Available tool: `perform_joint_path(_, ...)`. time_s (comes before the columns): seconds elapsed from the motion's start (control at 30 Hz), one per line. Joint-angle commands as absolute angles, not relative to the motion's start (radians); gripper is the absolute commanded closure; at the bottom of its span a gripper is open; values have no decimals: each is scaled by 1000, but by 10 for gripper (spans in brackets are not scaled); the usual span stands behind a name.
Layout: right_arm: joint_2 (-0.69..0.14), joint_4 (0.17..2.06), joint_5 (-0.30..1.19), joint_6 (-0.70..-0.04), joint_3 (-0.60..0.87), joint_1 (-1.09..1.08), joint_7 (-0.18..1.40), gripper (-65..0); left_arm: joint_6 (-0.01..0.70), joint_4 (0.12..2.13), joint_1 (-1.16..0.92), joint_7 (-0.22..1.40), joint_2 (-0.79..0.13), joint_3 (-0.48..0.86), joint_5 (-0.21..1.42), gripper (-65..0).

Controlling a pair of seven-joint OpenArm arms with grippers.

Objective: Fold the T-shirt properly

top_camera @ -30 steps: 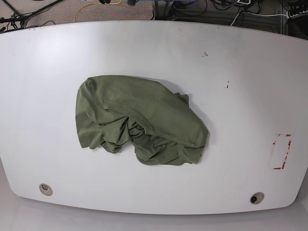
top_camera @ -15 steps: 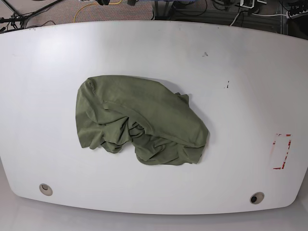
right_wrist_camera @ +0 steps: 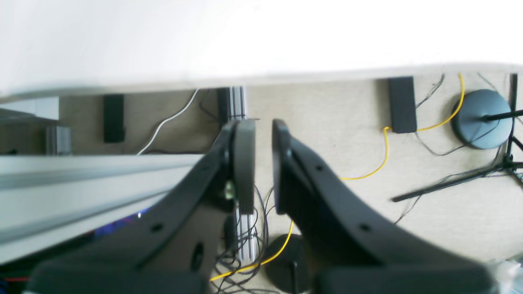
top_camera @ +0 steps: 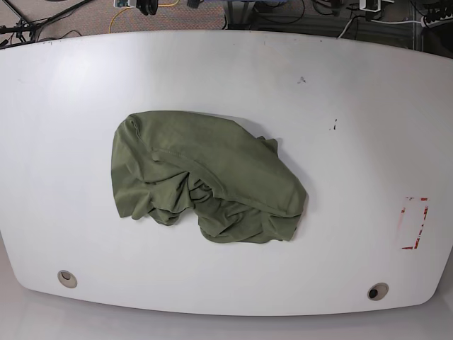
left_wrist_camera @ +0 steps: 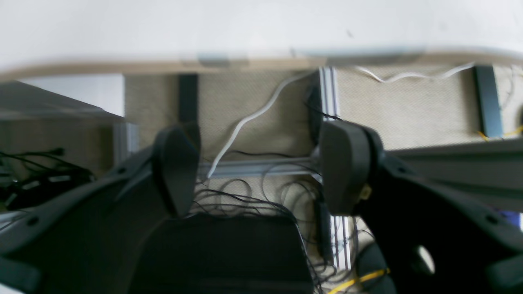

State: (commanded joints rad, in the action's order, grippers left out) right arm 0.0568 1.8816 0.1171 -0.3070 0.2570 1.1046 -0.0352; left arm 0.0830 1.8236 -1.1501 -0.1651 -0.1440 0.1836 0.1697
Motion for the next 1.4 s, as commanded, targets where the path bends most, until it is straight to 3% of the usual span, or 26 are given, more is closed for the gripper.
perform_joint_path(0.23,54,1883,124,-308,255,1052,-22,-63,81,1857,-1140,-163,-167,186,227,-430)
perform_joint_path(0.77,54,1894,115,-306,261,949,-10,-65,82,1940,-1003,-152,-113,211,231,-429)
perform_joint_path(1.4,45,1904,115,-310,264,853,-16,-63,77,1937,-905,-153,-119,199,213,-436)
